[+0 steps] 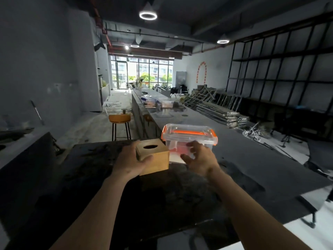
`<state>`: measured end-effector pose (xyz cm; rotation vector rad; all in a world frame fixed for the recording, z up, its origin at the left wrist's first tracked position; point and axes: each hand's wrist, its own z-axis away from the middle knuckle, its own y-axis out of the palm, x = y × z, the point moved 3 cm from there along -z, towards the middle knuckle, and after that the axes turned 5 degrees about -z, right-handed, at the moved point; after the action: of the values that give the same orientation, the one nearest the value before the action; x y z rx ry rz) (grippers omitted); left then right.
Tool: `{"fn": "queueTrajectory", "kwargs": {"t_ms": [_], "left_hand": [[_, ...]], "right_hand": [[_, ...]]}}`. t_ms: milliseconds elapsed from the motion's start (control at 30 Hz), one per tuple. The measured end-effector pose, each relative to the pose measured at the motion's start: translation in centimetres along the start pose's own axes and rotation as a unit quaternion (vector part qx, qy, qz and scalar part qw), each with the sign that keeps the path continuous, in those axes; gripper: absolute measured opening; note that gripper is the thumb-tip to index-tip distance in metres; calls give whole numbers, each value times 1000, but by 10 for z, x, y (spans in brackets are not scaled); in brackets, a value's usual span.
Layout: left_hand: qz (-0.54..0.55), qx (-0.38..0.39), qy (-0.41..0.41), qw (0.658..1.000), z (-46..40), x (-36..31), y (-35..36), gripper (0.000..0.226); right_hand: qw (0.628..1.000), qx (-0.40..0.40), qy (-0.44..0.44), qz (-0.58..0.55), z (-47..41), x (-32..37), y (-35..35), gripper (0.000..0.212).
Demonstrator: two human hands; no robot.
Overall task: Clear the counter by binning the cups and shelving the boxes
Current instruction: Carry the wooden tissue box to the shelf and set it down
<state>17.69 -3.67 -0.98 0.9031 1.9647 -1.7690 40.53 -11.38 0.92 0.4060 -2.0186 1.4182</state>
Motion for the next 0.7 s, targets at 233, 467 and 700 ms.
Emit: {"fn": "queueTrajectory", "kwargs": {"t_ms": [233, 467, 700], "left_hand": [[246, -13, -177, 953, -21, 2, 50, 82], [287, -62, -201, 935, -11, 8, 46, 43], [313, -144, -218, 913, 35, 19, 14, 26]], "right_hand": [[936, 158, 77, -304, -48, -27, 57, 57], [897, 157, 94, -403, -44, -17, 88, 24], [912, 134, 47, -384, -20, 7, 82, 43]]}}
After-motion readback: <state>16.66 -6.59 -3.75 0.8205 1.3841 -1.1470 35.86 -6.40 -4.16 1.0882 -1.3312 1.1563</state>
